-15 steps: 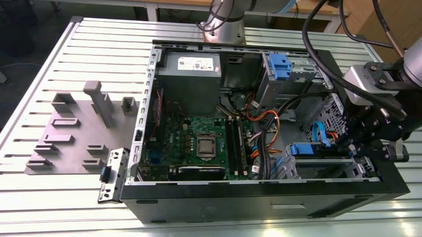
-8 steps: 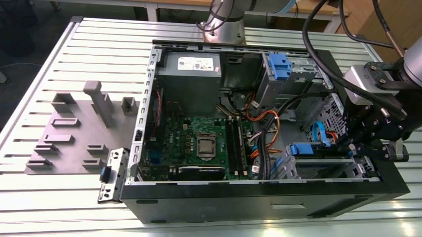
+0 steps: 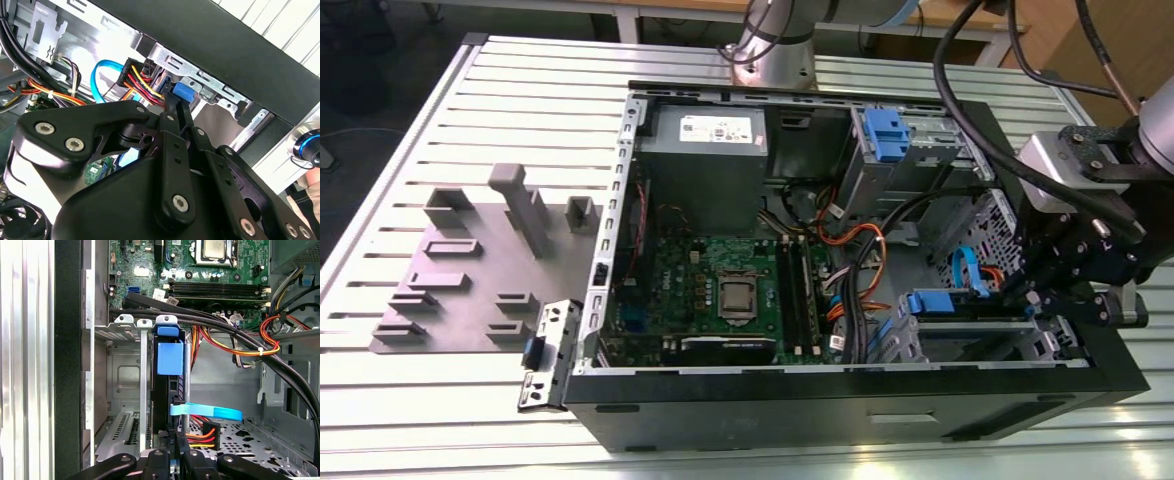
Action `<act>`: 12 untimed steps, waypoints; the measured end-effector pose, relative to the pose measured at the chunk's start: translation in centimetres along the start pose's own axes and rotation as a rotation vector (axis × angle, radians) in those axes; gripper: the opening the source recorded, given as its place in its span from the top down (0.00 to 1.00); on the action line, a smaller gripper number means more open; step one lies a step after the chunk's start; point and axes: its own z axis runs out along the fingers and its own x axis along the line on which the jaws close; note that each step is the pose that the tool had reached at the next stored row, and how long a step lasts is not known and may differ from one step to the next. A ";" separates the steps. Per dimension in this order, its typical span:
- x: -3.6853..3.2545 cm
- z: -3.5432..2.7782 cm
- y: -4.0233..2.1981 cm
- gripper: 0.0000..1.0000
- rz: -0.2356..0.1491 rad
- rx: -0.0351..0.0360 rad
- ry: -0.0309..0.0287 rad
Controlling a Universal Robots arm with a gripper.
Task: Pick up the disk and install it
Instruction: 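Insert the second disk wire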
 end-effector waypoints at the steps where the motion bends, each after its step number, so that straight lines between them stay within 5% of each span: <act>1: 0.00 0.00 0.00 0.83 0.000 0.0000 0.0000; 12: -0.01 -0.16 -0.06 0.83 0.000 0.0001 -0.0011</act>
